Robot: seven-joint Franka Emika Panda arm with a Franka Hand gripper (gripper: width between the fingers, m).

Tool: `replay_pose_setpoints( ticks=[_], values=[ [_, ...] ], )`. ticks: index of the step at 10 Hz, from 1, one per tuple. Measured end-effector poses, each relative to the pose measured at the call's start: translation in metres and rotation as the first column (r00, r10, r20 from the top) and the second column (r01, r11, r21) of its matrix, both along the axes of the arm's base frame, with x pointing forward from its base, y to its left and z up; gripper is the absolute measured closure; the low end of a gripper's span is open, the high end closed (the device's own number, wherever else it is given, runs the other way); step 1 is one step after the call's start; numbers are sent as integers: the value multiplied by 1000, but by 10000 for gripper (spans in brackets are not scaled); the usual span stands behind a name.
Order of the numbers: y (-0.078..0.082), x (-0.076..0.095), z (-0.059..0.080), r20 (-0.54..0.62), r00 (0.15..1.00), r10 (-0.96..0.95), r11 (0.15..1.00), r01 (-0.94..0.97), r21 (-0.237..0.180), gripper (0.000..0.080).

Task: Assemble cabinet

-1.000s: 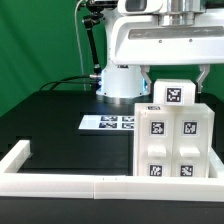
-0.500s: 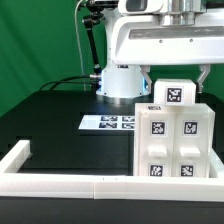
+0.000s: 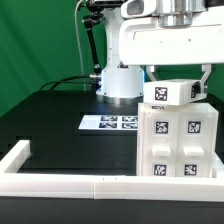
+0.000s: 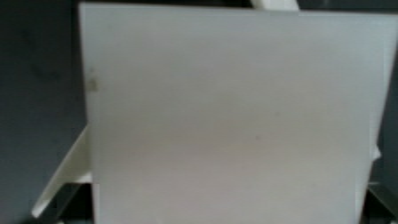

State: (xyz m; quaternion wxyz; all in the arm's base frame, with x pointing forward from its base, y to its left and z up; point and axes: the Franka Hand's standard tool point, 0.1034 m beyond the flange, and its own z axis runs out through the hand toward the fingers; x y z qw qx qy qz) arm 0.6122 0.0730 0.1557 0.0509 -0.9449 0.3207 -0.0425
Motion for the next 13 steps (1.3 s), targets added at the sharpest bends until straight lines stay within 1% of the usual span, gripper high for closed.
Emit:
replay_pose_setpoints(
  ticks=[1,2,3,6,8,9,10,13],
  values=[
    [3,1,0,1,996,-89,996,89,17,239],
    [4,1,0,-2,993,-121,992,121,26,239],
    [6,1,0,-11,981,-195,980,195,43,239],
    [8,1,0,-36,933,-358,930,360,73,239],
    [9,-2,0,-68,801,-595,794,599,106,239],
    [10,-2,-1,-88,736,-671,726,676,125,239],
    [11,-1,-2,-112,651,-751,637,758,138,239],
    [10,1,-2,-169,506,-846,485,861,152,239]
  ],
)
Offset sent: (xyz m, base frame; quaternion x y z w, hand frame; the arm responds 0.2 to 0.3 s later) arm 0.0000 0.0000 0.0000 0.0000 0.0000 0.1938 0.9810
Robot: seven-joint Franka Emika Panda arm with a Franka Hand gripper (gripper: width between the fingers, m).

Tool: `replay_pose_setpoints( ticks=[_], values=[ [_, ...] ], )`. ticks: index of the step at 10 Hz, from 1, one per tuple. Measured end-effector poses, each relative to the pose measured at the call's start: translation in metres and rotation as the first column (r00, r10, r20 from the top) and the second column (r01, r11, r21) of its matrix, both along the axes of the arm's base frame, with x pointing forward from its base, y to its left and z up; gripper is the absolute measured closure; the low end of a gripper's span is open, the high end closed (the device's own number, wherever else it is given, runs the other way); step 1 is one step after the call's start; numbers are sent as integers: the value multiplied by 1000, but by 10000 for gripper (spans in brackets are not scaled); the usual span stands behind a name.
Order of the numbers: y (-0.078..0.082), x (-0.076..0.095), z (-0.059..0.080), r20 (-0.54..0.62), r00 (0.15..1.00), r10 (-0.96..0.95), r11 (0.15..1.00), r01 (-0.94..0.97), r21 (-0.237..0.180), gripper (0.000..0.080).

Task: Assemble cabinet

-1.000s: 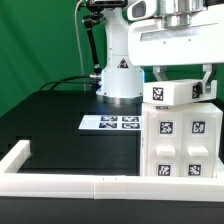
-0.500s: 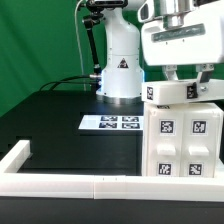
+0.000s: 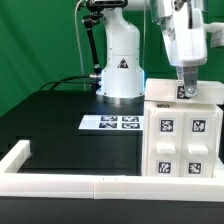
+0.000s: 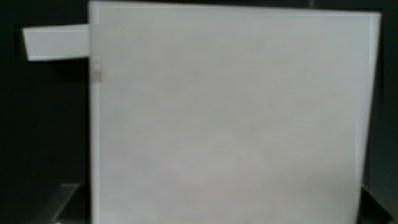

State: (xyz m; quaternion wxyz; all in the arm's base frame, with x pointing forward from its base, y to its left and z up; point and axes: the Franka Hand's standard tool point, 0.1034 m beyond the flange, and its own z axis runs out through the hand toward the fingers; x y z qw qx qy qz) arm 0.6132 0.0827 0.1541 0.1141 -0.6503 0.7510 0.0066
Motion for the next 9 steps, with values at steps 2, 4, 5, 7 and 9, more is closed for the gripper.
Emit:
replay_pose_setpoints(
  ticks=[2,4,5,7,9],
  values=[
    [2,0,2,1,1000,-7,1000,7,9,145],
    [2,-2,18,32,998,55,998,-56,15,33],
    [2,-7,24,38,997,60,998,-61,23,6],
    [2,-14,32,49,997,59,998,-60,35,1],
    [3,-14,29,50,995,88,996,-89,29,2]
  ],
)
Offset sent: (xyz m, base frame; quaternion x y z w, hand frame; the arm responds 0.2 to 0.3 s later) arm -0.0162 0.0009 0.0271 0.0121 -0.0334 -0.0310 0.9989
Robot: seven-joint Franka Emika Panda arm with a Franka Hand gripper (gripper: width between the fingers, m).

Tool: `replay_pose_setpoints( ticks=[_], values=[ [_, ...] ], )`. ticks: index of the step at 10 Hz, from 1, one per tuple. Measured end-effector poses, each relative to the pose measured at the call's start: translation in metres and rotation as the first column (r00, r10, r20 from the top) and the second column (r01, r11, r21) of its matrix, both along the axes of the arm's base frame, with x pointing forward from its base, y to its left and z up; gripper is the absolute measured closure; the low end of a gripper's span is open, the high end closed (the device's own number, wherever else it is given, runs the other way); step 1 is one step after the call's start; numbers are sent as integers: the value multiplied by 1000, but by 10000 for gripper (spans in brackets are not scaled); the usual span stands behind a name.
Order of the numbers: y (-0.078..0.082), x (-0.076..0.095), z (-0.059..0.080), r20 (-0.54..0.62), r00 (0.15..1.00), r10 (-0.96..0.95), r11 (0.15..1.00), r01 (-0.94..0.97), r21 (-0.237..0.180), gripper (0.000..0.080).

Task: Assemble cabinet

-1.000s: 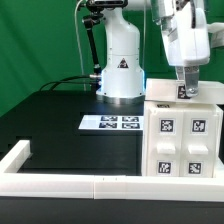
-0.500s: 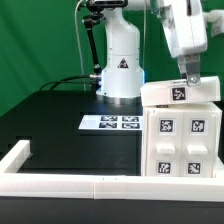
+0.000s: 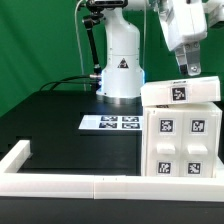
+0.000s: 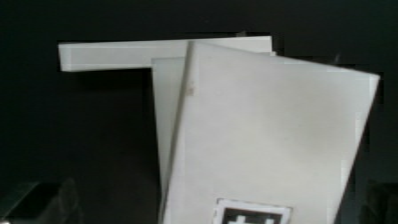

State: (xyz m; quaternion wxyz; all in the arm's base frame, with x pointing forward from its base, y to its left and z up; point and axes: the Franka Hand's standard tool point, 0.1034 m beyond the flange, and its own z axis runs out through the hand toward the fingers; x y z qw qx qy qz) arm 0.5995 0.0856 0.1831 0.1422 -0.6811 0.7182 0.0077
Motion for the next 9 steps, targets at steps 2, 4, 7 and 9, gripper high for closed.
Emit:
replay_pose_setpoints(
  ticks=[2,4,7,9],
  values=[
    [-1,5,2,34,958,286,957,-284,-62,2],
    [-2,5,2,64,803,592,802,-580,-140,2],
    [-5,6,0,62,587,807,587,-786,-193,2],
    [-5,7,1,56,423,905,423,-872,-245,2]
  ],
)
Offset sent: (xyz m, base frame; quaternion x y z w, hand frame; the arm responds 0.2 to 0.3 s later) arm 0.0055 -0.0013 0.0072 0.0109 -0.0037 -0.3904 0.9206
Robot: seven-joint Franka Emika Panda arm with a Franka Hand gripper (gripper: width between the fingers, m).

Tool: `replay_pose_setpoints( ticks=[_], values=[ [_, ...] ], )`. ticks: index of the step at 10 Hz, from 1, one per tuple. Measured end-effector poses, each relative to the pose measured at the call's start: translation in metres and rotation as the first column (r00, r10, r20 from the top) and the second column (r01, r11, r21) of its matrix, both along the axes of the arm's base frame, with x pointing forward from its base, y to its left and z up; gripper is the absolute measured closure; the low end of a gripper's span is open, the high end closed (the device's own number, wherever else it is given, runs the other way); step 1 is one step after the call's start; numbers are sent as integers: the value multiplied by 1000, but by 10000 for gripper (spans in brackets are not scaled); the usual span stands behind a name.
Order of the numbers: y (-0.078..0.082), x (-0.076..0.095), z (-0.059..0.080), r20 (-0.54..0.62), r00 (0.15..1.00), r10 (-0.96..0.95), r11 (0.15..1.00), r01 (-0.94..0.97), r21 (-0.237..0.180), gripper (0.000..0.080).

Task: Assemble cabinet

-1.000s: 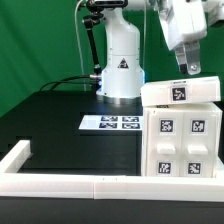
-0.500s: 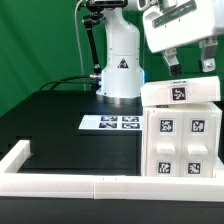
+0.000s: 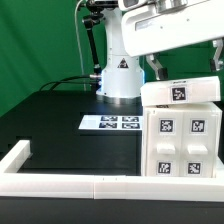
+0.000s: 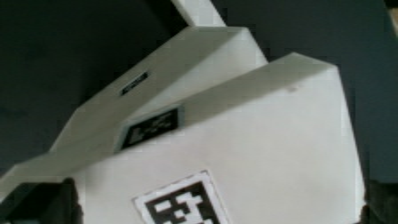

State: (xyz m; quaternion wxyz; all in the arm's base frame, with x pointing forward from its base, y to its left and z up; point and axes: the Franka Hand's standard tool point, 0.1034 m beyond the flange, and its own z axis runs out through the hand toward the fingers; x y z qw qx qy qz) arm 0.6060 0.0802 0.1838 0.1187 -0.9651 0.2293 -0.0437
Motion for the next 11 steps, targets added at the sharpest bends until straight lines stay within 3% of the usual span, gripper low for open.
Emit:
replay_pose_setpoints(
  ticks=[1,3,7,9,11],
  values=[
    [-2,2,1,47,981,189,981,-186,-59,2],
    [-4,3,2,82,870,486,871,-474,-128,2],
    [-4,-1,-3,66,675,735,674,-717,-178,2],
    [-10,-1,-9,54,410,910,410,-880,-239,2],
    [-9,0,-10,17,216,976,212,-936,-280,2]
  ],
)
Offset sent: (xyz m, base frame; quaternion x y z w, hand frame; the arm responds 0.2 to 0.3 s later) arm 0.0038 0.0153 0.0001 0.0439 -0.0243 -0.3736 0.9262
